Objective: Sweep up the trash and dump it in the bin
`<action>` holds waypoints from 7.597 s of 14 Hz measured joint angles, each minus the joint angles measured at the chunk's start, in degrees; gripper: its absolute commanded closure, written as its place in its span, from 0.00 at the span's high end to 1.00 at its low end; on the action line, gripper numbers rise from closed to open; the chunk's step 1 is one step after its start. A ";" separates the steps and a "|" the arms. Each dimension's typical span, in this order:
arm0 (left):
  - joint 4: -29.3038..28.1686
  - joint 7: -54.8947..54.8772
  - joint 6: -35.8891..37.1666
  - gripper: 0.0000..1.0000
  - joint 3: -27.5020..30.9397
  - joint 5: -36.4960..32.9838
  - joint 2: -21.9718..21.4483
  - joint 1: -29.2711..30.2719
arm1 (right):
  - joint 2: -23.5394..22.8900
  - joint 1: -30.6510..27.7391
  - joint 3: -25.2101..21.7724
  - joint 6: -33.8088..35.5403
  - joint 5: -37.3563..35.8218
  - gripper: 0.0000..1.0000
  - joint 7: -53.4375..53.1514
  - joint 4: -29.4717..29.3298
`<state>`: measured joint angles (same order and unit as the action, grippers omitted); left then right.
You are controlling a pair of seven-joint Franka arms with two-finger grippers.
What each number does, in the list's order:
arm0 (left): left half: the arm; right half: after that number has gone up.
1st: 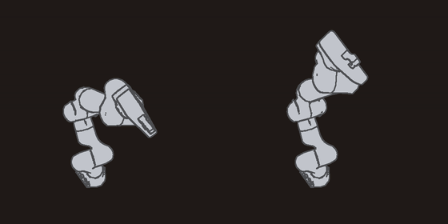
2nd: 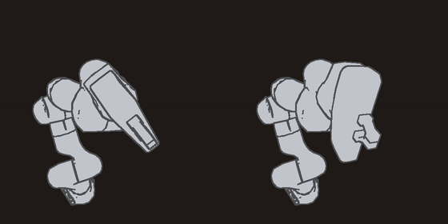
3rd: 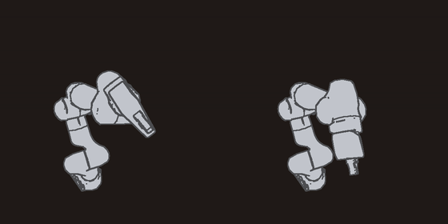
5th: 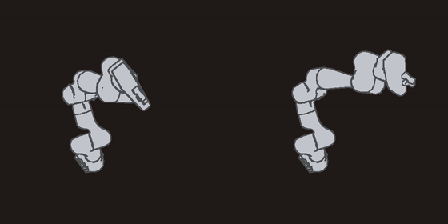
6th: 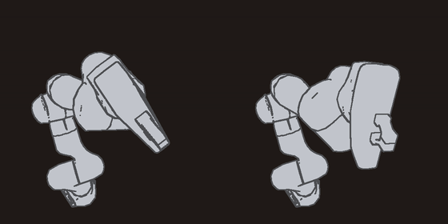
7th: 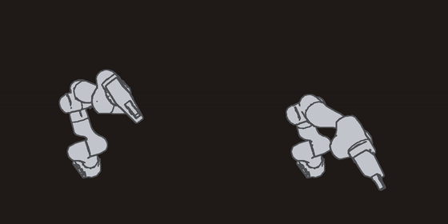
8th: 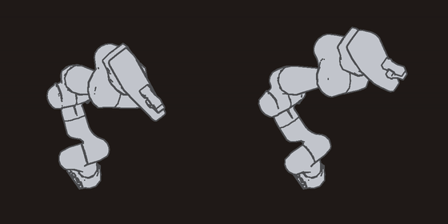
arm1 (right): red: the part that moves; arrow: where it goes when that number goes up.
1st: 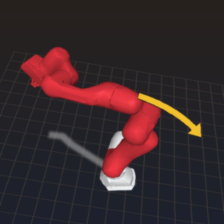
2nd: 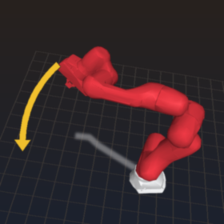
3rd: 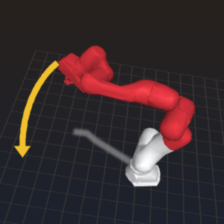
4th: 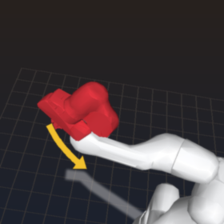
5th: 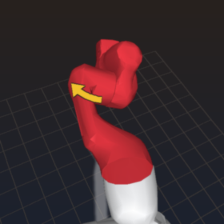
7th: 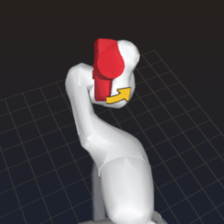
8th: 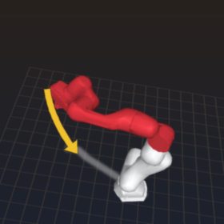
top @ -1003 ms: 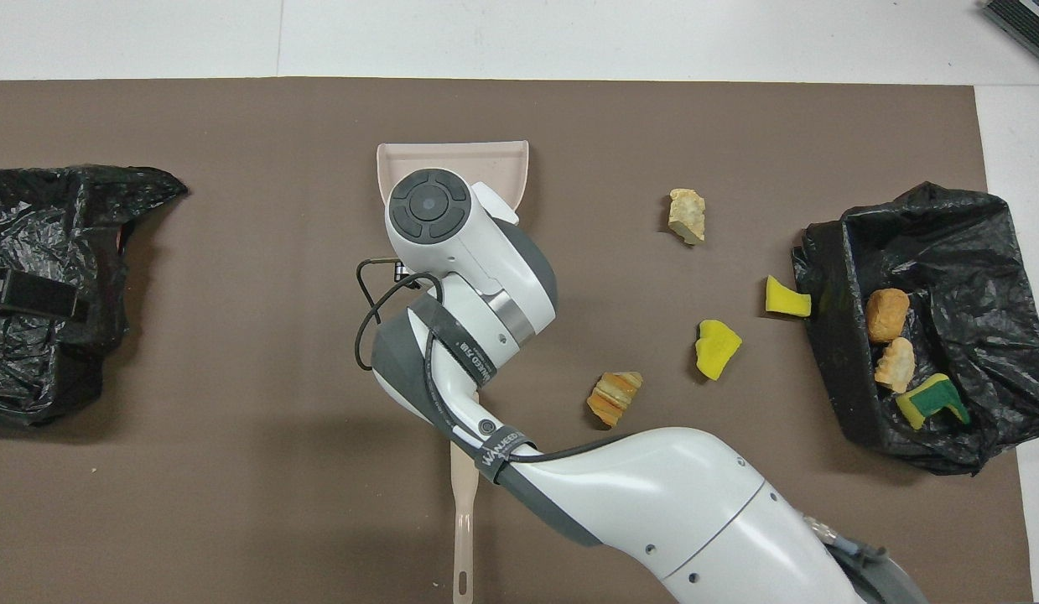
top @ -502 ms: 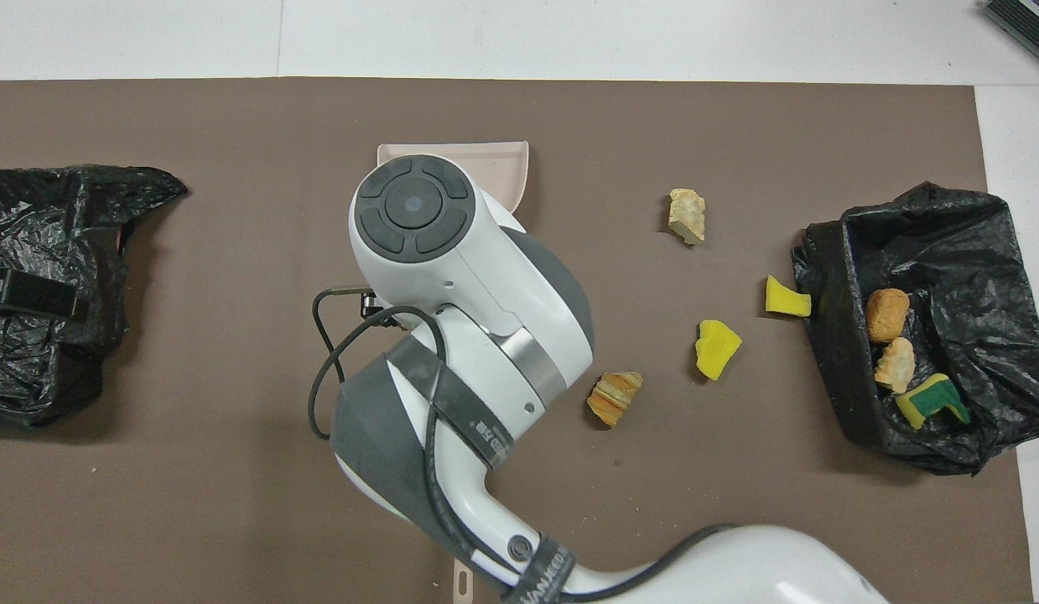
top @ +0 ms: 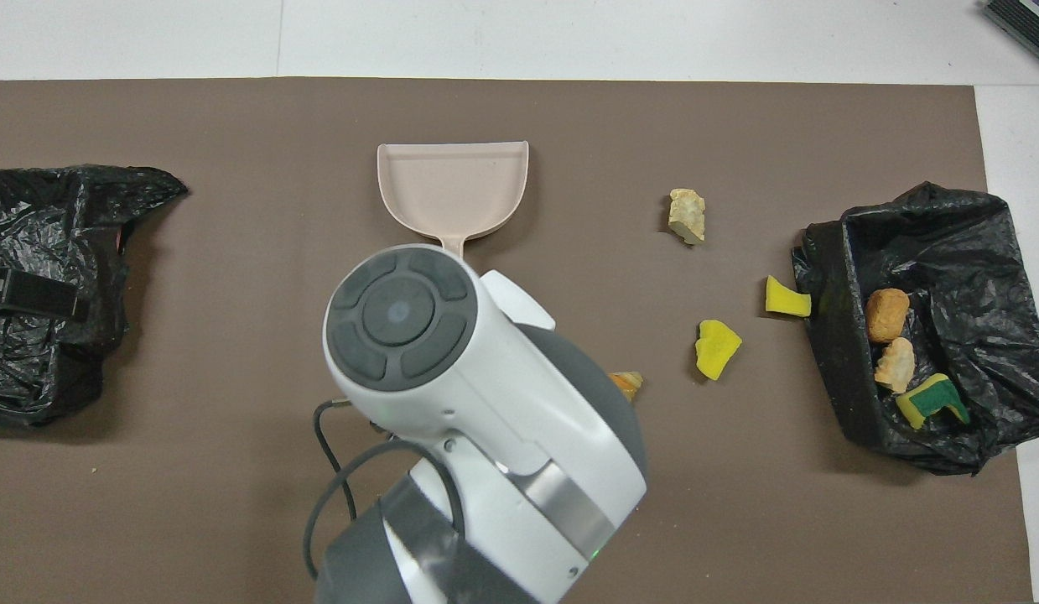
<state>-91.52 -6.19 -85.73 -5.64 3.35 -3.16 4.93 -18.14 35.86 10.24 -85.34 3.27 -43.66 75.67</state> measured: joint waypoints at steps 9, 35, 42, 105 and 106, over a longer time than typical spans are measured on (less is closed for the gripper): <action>-4.77 10.37 -13.76 1.00 -2.39 0.24 1.59 -14.39 | 15.68 4.58 0.30 -21.76 5.71 1.00 -0.76 35.69; -8.31 30.85 -42.90 0.38 -2.10 -6.36 25.38 -29.96 | 12.29 9.64 0.32 -39.71 13.48 0.00 -3.90 49.11; -8.42 30.78 -45.17 0.00 -1.36 -6.44 25.68 -28.42 | 18.12 5.84 -0.31 -36.78 13.44 0.00 -7.46 48.83; -30.77 -44.54 -34.08 0.00 -1.99 -6.87 5.36 -33.20 | 14.18 -23.75 0.27 -8.82 -4.72 0.00 35.95 37.62; -30.77 -44.24 -34.08 0.00 -1.99 -6.87 5.36 -33.20 | 14.87 -24.80 0.26 -10.04 -4.91 0.00 36.33 39.38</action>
<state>-122.29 -50.43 -119.81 -7.63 -3.52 2.20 -28.27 -3.27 11.06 10.50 -95.38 -1.65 -7.32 115.04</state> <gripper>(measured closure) 0.678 0.740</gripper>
